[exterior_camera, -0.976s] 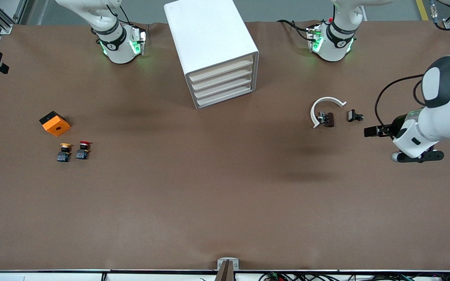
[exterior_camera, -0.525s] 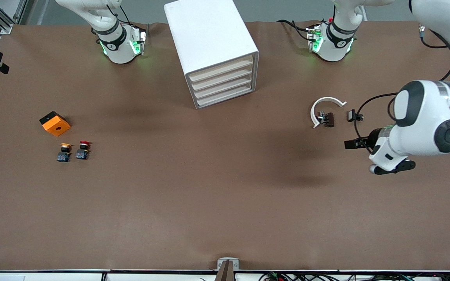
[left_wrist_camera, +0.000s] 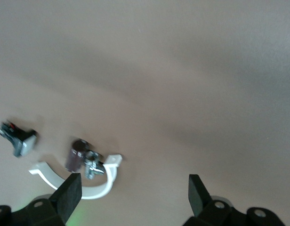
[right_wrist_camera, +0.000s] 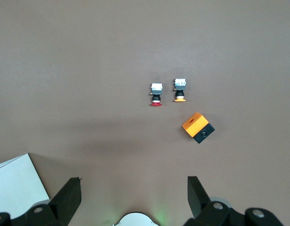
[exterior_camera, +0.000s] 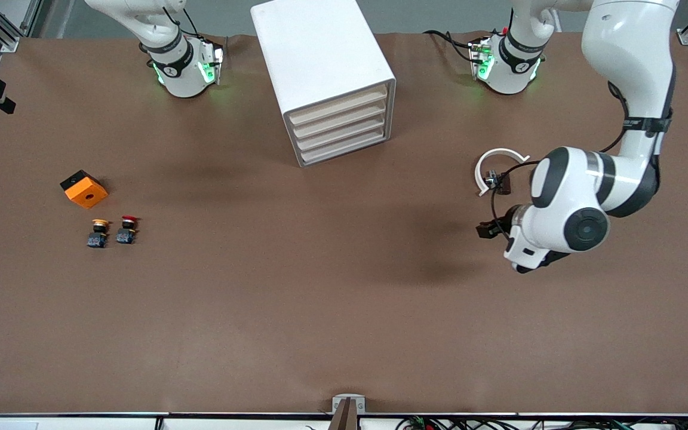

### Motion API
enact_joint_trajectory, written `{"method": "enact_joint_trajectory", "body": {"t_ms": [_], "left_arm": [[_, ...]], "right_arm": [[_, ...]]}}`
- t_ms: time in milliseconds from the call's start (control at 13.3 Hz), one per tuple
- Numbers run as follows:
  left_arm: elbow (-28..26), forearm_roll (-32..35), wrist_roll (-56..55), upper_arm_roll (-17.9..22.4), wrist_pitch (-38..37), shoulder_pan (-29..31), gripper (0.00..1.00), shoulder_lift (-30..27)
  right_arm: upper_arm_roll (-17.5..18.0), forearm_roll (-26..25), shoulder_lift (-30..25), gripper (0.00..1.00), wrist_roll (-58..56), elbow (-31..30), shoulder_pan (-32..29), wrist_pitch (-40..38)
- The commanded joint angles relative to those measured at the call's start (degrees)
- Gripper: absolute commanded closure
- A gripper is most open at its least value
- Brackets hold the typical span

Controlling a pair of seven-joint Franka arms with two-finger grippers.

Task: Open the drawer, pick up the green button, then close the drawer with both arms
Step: 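Reach the left gripper to the front of a cabinet drawer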

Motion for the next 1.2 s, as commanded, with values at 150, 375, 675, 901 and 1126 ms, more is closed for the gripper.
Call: {"method": "enact_joint_trajectory", "body": {"t_ms": [150,375,675,901,1126], "left_arm": [[0.38,-1.30,-13.47,-0.38,0.13,-3.74,0.00,2.98],[0.38,-3.15,-17.15,-0.74,0.13,-4.44,0.00,4.30],[0.55,-3.06,-27.72,-1.88,-1.27,-5.92,0.00,7.11],[0.29,-2.89,-33.60,-1.88,-2.33,-6.81,0.00,7.65],[0.47,-2.89,-42.29,-2.66,-5.14,-7.25,0.00,8.96]], "right_arm": [[0.19,-0.06,-0.75,0.00,0.87,-0.33,-0.49,0.09],[0.19,-0.06,-0.75,0.00,0.95,-0.33,-0.49,-0.09],[0.19,-0.06,-0.75,0.00,0.87,-0.33,-0.49,-0.35],[0.19,-0.06,-0.75,0.00,0.87,-0.24,-0.49,-0.35],[0.19,-0.14,-0.75,0.00,0.87,-0.24,-0.49,-0.35]]}}
